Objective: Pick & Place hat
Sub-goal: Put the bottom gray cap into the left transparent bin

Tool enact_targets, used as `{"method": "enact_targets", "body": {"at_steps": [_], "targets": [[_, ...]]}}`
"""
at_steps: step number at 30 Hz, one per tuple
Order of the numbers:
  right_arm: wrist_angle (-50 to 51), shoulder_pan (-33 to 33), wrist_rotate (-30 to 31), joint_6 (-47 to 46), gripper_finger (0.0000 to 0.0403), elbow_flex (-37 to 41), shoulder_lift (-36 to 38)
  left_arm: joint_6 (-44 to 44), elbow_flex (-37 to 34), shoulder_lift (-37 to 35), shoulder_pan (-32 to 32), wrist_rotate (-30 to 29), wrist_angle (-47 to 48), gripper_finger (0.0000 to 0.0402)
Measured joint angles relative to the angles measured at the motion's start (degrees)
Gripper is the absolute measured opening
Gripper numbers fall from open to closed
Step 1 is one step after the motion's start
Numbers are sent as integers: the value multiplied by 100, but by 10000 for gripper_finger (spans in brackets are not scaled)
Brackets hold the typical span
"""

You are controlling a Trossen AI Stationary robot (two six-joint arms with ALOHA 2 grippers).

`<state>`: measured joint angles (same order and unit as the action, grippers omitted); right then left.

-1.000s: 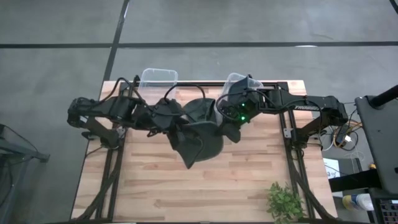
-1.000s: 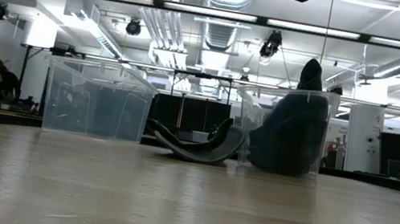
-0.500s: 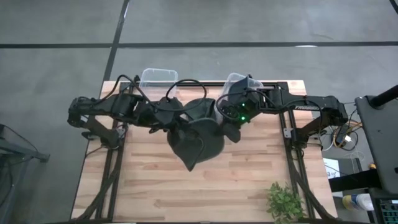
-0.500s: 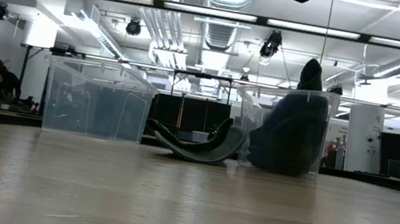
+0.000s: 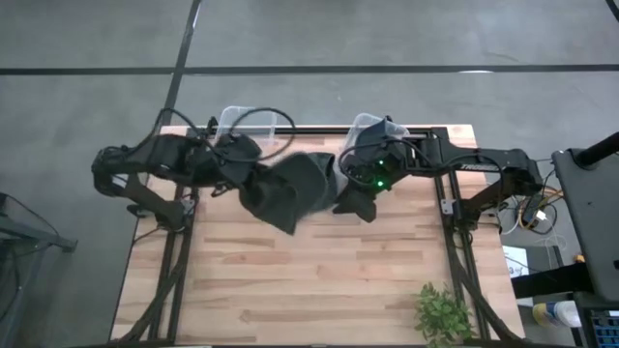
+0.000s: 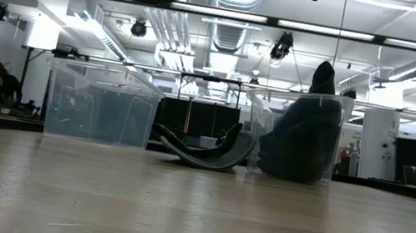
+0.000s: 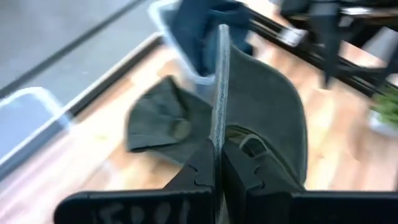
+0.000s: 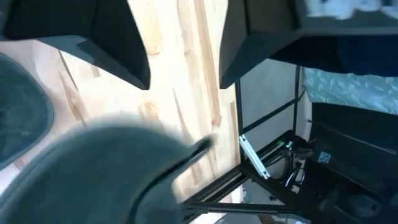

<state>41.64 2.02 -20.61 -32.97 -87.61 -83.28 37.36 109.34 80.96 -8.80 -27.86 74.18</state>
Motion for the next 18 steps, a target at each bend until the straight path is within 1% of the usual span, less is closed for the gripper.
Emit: {"method": "enact_targets", "body": {"at_steps": [5, 11, 15, 18], "targets": [[-1, 11, 1, 13, 211, -2, 55, 580, 0, -273, 194, -589, 785, 7], [-9, 11, 1, 9, 217, -2, 78, 1350, -2, -511, 801, -1059, 1541, 6], [-34, 9, 1, 3, 217, -2, 78, 1491, -2, -570, 1356, -1267, 1529, 6], [-47, 9, 3, 17, 217, -2, 78, 1287, -2, -554, 1840, -1334, 1437, 6]]}}
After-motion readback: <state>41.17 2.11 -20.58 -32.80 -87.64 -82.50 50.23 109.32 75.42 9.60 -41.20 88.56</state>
